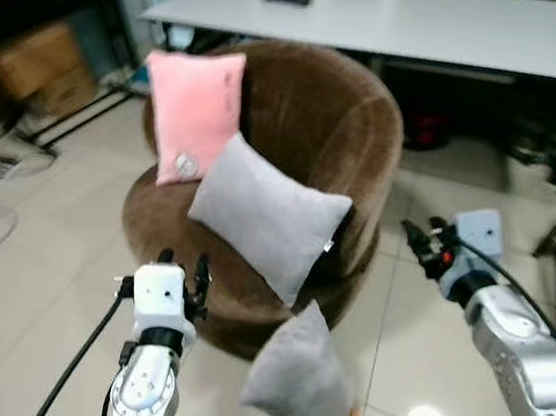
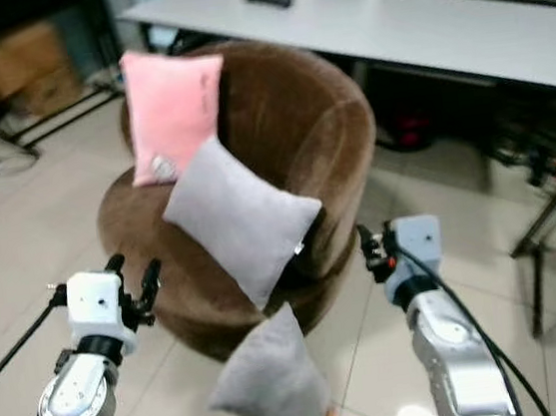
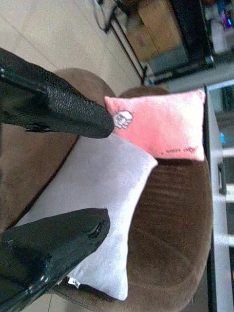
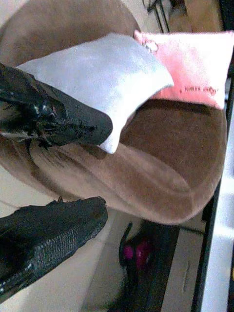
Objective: Move the pillow to the sofa from floor
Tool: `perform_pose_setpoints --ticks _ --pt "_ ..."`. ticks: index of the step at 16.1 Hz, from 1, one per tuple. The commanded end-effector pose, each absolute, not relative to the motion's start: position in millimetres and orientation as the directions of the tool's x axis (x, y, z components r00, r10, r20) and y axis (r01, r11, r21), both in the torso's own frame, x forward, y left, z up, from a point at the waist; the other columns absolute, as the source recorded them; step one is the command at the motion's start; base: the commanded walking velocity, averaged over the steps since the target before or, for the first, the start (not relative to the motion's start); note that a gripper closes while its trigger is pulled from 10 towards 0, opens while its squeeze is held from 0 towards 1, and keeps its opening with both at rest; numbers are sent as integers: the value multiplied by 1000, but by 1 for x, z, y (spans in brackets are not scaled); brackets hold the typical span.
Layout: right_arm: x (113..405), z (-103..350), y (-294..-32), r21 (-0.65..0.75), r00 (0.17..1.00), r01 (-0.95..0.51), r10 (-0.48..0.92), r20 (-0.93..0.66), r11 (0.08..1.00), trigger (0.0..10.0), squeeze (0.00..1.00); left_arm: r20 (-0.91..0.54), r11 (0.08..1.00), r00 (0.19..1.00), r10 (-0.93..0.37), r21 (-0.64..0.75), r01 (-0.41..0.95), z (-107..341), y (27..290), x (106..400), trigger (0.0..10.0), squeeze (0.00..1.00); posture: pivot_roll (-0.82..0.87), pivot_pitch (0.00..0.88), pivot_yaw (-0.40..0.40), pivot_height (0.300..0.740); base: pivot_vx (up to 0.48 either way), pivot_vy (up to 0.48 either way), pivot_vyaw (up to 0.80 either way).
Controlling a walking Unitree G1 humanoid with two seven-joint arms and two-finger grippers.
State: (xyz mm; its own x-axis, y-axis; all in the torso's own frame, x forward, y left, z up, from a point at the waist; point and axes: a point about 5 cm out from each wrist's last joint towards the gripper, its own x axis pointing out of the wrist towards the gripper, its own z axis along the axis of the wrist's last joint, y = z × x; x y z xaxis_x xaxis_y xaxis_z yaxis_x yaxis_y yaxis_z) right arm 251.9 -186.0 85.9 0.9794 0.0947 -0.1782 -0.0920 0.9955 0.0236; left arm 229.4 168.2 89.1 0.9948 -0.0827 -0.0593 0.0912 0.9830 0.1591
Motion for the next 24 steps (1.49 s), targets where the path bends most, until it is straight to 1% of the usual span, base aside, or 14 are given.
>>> perform_pose_setpoints --ticks 1,7,13,15,19,21,22,24 --pt "252 87 -181 25 979 -99 102 -178 995 10000 0 -57 981 995 -78 172 86 92 171 231 10000 0 65 0 -40 740 0 416 -800" --pt "251 84 -179 32 977 -95 100 -188 995 10000 0 -59 979 995 -85 181 95 93 173 233 10000 0 69 0 -33 740 0 413 -800" --pt "246 83 -182 44 980 -51 58 -189 998 10000 0 -65 972 990 -124 191 135 94 171 241 10000 0 54 0 -7 740 0 406 -800" --pt "242 83 -182 50 980 -29 38 -196 998 10000 0 -63 965 987 -150 208 160 95 170 244 10000 0 47 0 1 740 0 -176 -800" --pt "238 81 -180 65 979 1 12 -202 998 10000 0 -61 965 985 -163 200 172 96 169 249 10000 0 37 0 16 740 0 -480 -800" --pt "239 81 -180 66 979 11 2 -203 998 10000 0 -62 962 982 -176 200 185 95 168 251 10000 0 35 0 22 740 0 -480 0" --pt "239 80 -179 60 977 4 9 -211 998 10000 0 -80 970 983 -166 166 177 93 168 250 10000 0 35 0 22 740 0 0 0" --pt "241 77 -177 24 972 -42 46 -230 999 10000 0 -71 972 984 -163 157 172 93 169 251 10000 0 40 0 18 740 0 384 0"
